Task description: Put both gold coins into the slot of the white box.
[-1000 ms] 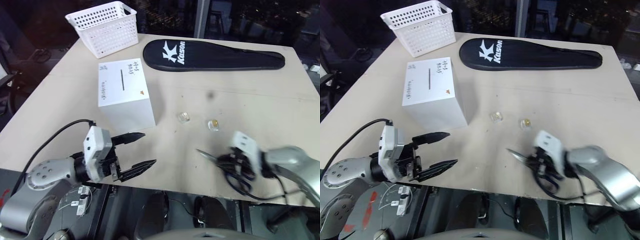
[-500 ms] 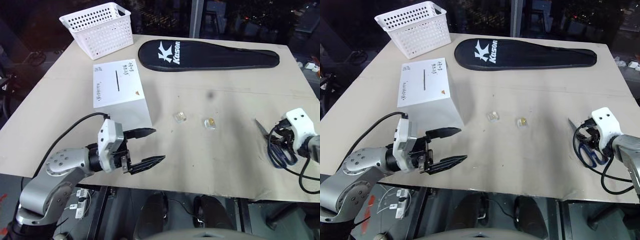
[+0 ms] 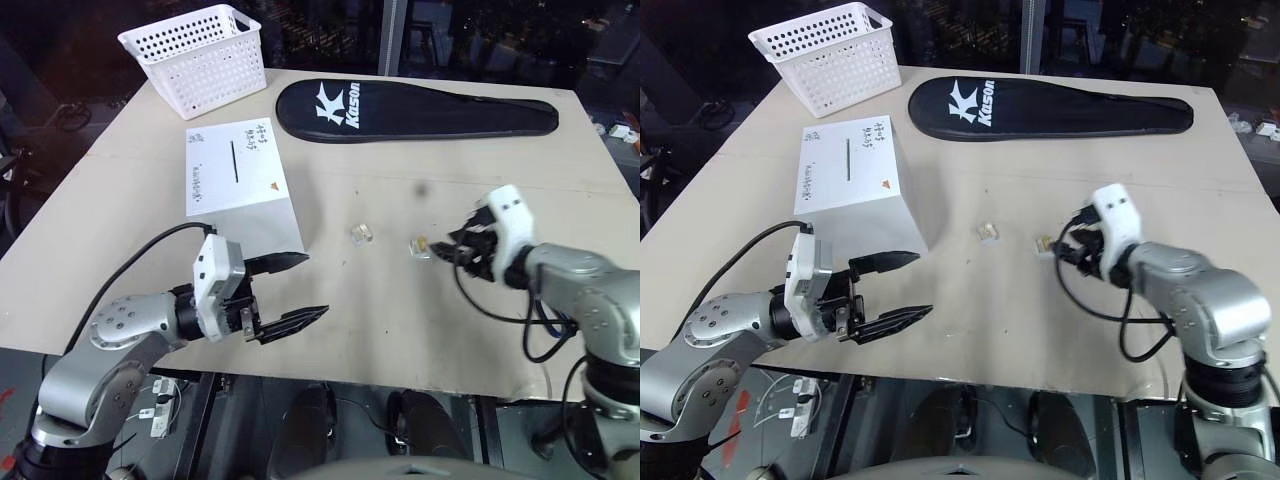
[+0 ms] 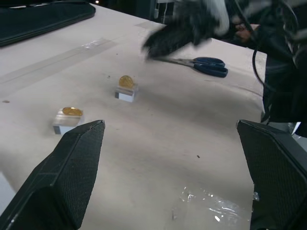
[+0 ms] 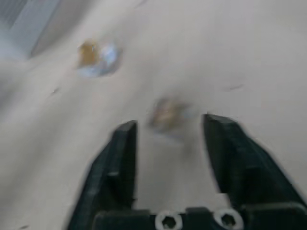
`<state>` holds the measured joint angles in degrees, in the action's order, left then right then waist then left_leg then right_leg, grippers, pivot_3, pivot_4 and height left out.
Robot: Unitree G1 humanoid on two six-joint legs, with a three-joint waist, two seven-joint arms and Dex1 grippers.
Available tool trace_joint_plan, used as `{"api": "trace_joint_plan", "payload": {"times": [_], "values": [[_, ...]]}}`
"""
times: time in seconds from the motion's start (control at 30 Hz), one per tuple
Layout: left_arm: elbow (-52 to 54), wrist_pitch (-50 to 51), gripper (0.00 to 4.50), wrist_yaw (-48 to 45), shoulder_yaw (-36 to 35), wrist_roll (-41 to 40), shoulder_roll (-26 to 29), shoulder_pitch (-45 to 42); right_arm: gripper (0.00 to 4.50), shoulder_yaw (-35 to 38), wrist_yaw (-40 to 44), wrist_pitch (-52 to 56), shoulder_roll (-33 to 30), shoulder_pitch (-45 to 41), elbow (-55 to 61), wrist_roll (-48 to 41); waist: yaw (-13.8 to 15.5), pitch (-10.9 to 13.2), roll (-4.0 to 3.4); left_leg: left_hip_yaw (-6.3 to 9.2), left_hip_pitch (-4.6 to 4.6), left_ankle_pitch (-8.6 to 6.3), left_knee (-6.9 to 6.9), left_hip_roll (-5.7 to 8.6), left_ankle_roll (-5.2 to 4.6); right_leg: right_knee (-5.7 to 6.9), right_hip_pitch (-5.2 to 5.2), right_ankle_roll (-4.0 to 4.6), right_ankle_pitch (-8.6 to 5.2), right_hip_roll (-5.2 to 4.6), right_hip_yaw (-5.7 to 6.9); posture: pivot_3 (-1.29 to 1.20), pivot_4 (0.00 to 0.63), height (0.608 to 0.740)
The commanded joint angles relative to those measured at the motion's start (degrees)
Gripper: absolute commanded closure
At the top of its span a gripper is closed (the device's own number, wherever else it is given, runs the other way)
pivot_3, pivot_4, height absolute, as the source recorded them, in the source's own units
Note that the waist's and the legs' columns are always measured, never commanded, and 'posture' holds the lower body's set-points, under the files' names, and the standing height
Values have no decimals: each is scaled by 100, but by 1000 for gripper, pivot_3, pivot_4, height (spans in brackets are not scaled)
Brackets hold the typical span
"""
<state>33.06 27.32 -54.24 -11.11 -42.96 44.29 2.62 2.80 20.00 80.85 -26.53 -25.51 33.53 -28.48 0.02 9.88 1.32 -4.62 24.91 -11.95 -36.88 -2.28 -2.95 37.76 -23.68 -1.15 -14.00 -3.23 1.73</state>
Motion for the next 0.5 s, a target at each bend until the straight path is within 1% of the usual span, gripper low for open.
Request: {"api": "trace_joint_plan", "payload": {"times": [0.03, 0.2, 0.23, 0.5], "values": [[241, -12, 0, 50, -157, -83, 25, 68, 2174, -15, -198, 131, 153, -255, 59, 37, -15, 0, 0, -4, 0, 0, 0, 1, 0, 0, 0, -1, 0, -1, -1, 0, 150, 740], [380, 20, 0, 194, -143, -108, 1, 143, 2174, -186, -265, 103, 266, -407, -202, 89, -61, 0, 0, 1, -4, 0, 2, -3, 0, 1, 0, -15, 8, 5, 6, 0, 150, 740], [400, 28, 0, 214, -139, -113, -1, 148, 2707, -220, -274, 81, 264, -420, -245, 107, -63, 0, 0, 1, -4, 0, 2, -4, 0, 3, 0, -13, 7, 7, 6, 0, 150, 740], [479, 89, 0, 322, -196, -151, 7, 213, 2707, -409, -448, -47, 411, -549, -565, 292, -74, 0, 0, -2, -6, 0, 2, -4, 0, 5, -1, -15, 8, 7, 2, 0, 150, 740]]}}
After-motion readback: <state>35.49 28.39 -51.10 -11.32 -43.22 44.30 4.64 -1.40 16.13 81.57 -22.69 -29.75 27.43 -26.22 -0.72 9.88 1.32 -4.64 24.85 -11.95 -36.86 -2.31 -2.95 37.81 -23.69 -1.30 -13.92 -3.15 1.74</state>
